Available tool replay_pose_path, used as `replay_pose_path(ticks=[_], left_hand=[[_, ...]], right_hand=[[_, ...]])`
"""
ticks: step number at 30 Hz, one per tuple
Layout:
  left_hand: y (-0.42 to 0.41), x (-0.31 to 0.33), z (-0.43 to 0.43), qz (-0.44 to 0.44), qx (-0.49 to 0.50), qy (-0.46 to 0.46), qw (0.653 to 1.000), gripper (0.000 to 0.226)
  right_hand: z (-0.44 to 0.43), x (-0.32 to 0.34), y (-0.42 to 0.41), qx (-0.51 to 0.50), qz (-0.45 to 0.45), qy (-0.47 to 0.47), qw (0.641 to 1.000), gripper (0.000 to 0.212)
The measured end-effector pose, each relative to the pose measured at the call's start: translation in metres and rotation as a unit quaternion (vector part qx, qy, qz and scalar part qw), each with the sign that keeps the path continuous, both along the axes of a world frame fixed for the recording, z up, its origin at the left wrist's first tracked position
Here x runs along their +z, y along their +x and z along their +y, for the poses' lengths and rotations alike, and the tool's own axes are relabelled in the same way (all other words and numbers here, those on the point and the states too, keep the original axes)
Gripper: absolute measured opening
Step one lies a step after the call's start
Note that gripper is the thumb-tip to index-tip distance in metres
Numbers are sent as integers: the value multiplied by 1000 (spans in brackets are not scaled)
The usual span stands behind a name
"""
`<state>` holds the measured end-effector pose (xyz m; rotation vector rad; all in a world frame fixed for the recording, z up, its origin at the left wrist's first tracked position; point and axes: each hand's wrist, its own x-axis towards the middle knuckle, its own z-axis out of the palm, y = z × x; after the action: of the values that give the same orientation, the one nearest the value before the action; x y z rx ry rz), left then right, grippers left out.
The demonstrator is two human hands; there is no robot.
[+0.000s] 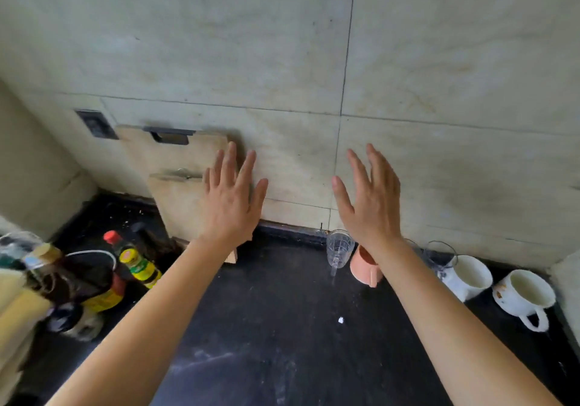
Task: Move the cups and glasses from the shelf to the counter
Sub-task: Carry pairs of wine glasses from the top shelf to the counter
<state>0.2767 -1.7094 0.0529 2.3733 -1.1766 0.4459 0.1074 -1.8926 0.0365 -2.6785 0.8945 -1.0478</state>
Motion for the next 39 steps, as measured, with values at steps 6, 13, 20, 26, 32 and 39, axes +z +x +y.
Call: replay_pose_path(ticks=[6, 13, 20, 26, 32, 39], left_hand=[[-64, 12, 159, -31, 219, 26, 975, 58], [-174, 36, 389, -38, 415, 50, 908, 64], [-319, 68, 608, -79, 606, 9, 792, 64], [-456, 76, 794, -93, 695, 6, 713, 66], [-560, 92, 937, -95, 753, 22, 650, 66], [-600, 96, 1052, -87, 786, 8, 611, 65]], right_hand=[[97, 11, 31, 218, -44, -22, 975, 62], [318, 25, 53, 444, -29, 24, 895, 69], [570, 61, -7, 632, -70, -24, 772, 69], [803, 83, -92, 714, -105, -47, 691, 69], [993, 97, -181, 784, -81, -63, 612, 70], [1131, 99, -216, 822, -62, -84, 559, 72]])
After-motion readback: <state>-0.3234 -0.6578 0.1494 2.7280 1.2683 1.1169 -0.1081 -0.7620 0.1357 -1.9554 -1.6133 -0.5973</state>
